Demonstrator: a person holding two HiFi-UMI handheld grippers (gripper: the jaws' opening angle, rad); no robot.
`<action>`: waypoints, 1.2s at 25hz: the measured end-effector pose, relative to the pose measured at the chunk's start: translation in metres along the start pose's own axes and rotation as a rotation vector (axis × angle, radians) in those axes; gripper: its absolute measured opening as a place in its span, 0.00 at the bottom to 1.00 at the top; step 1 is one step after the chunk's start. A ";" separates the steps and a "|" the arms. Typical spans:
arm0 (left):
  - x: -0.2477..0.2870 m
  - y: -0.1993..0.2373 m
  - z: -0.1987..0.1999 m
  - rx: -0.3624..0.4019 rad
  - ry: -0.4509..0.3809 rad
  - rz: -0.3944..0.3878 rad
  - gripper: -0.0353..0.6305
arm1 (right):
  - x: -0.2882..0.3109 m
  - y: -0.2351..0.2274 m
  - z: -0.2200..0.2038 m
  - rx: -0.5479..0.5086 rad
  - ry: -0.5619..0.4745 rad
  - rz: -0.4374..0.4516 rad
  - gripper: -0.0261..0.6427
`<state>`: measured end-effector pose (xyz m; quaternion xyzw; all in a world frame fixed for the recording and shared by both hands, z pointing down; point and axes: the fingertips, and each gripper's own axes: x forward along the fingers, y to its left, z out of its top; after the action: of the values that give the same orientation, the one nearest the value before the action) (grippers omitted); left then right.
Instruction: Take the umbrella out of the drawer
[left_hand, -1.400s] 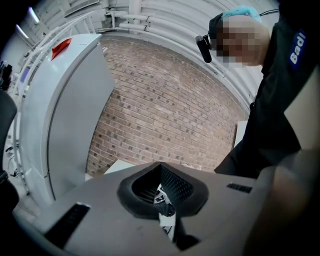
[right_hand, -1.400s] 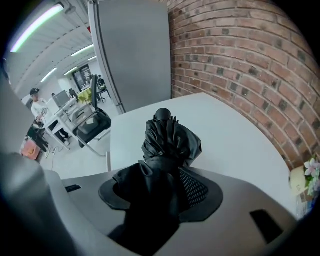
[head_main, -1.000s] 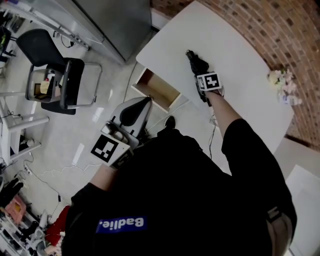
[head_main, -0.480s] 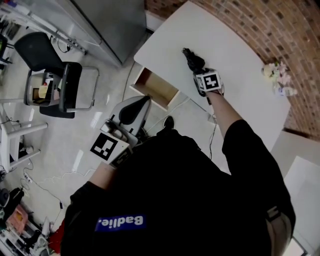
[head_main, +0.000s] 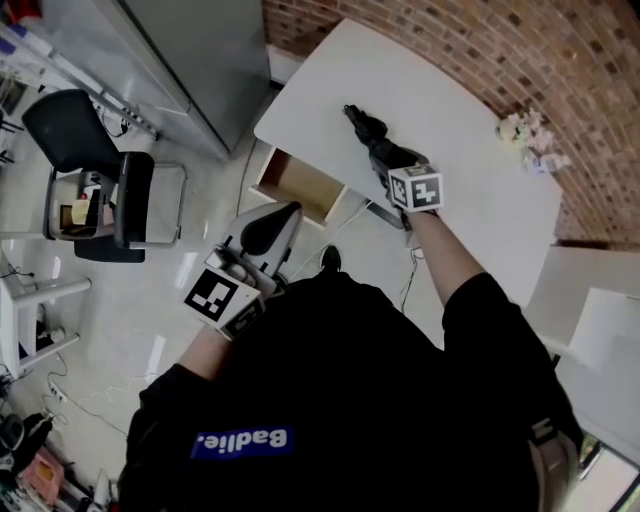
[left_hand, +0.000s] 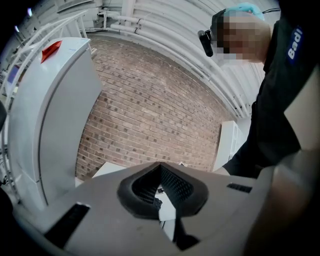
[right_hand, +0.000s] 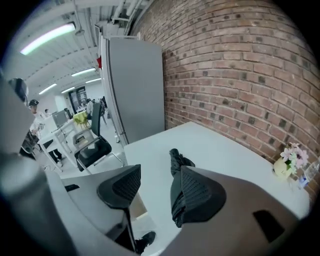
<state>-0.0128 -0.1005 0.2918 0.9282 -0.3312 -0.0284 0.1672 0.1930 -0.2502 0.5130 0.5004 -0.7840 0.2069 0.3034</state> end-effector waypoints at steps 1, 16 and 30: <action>-0.002 -0.003 0.001 0.002 -0.001 -0.009 0.05 | -0.008 0.008 0.003 0.008 -0.021 0.015 0.44; -0.015 -0.028 -0.005 0.020 0.014 -0.101 0.05 | -0.127 0.114 0.032 0.038 -0.278 0.151 0.16; -0.018 -0.038 -0.006 0.039 0.027 -0.144 0.05 | -0.184 0.180 0.055 0.125 -0.445 0.353 0.09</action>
<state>-0.0024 -0.0598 0.2841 0.9529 -0.2620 -0.0215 0.1511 0.0721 -0.0886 0.3435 0.4071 -0.8919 0.1898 0.0519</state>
